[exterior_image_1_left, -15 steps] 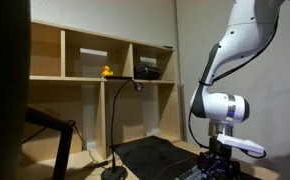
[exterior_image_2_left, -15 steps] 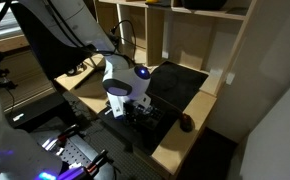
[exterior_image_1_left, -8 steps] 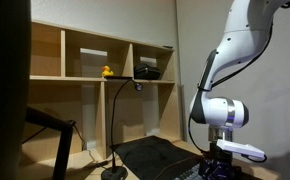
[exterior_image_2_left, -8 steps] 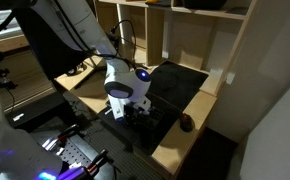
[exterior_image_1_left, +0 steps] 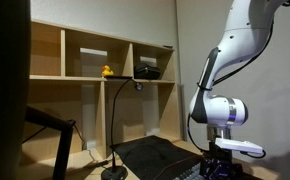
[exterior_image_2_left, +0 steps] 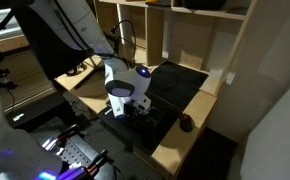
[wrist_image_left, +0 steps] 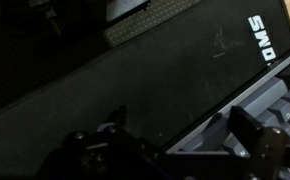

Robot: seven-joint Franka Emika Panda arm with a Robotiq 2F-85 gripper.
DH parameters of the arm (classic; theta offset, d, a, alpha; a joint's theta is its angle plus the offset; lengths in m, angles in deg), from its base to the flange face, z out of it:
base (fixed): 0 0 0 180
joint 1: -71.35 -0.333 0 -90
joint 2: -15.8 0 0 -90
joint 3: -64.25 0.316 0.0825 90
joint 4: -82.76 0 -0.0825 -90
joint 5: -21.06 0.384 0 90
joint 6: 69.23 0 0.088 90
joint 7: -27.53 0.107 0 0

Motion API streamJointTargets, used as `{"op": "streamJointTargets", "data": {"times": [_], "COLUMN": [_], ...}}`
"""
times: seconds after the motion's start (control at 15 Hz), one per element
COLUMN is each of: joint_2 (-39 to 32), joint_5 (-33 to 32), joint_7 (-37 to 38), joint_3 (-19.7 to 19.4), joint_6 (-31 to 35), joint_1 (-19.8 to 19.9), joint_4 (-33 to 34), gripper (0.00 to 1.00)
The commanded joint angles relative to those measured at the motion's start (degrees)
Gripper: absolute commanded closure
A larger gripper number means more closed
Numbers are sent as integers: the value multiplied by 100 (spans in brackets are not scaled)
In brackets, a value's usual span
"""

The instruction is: Move the keyboard slightly forward

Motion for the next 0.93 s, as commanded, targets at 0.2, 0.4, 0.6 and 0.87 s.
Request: {"op": "streamJointTargets", "data": {"times": [0.2,0.4,0.6,0.87], "joint_2": [13,2,-23,8], "joint_5": [326,1440,1642,1606], "joint_7": [-180,-1179,-2142,-2331], "joint_3": [298,728,753,552], "joint_6": [404,446,-148,-367], "joint_1": [255,574,646,443], "joint_4": [-34,54,154,110], "gripper": [0,0,0,0]}}
